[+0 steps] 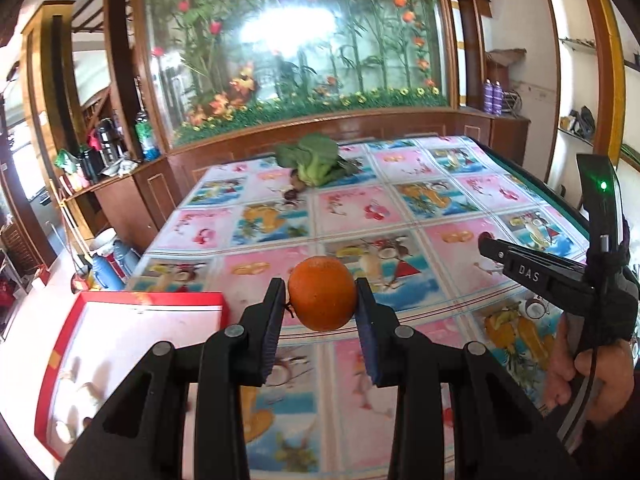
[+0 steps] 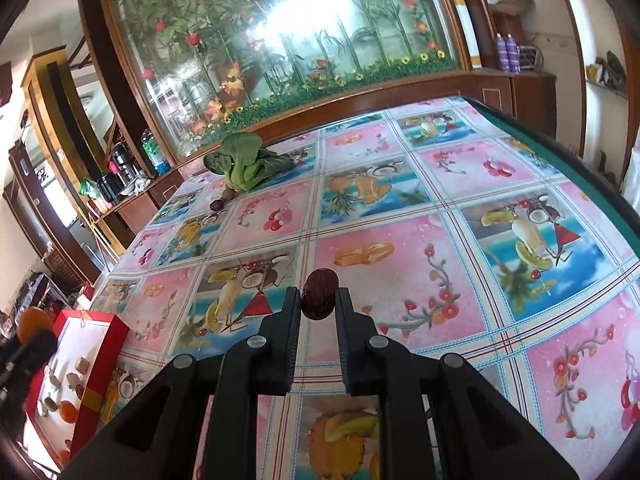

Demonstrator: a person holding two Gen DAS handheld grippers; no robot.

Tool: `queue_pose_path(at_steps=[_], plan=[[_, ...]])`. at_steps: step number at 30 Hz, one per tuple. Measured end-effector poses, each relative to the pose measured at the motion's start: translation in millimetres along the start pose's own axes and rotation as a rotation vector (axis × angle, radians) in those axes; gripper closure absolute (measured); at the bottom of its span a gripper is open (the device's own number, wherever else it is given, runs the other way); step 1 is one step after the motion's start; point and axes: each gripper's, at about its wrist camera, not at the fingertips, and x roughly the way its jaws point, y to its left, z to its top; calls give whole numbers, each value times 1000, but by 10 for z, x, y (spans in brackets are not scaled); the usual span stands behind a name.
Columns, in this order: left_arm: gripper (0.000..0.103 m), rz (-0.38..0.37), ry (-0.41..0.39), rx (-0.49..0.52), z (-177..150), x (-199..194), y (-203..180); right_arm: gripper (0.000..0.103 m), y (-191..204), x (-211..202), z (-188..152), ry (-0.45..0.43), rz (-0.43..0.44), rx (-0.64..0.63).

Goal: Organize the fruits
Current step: 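Carry the date and orange into the red tray and open both grippers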

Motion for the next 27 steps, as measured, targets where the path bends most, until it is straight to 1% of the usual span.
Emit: queue_pose_path(at_steps=[6, 10, 12, 16, 21, 23, 27], plan=[[66, 65, -28, -36, -93, -172, 326, 87, 220, -79, -65, -23, 49, -40], [66, 110, -28, -72, -175, -218, 598, 88, 464, -130, -145, -11, 134, -19], [66, 139, -19, -98, -245, -237, 777, 88, 663, -127, -192, 6, 181, -31], [66, 194, 7, -149, -403, -253, 1136, 88, 1230, -111, -281, 41, 274, -112], [66, 288, 48, -250, -614, -281, 1730, 88, 1880, -72, -440, 97, 379, -206], [66, 321, 59, -292, -683, -300, 1965, 88, 2049, -39, -503, 118, 408, -229], [66, 364, 90, -313, -718, -269, 2272, 88, 2388, 68, -640, 173, 446, -283]])
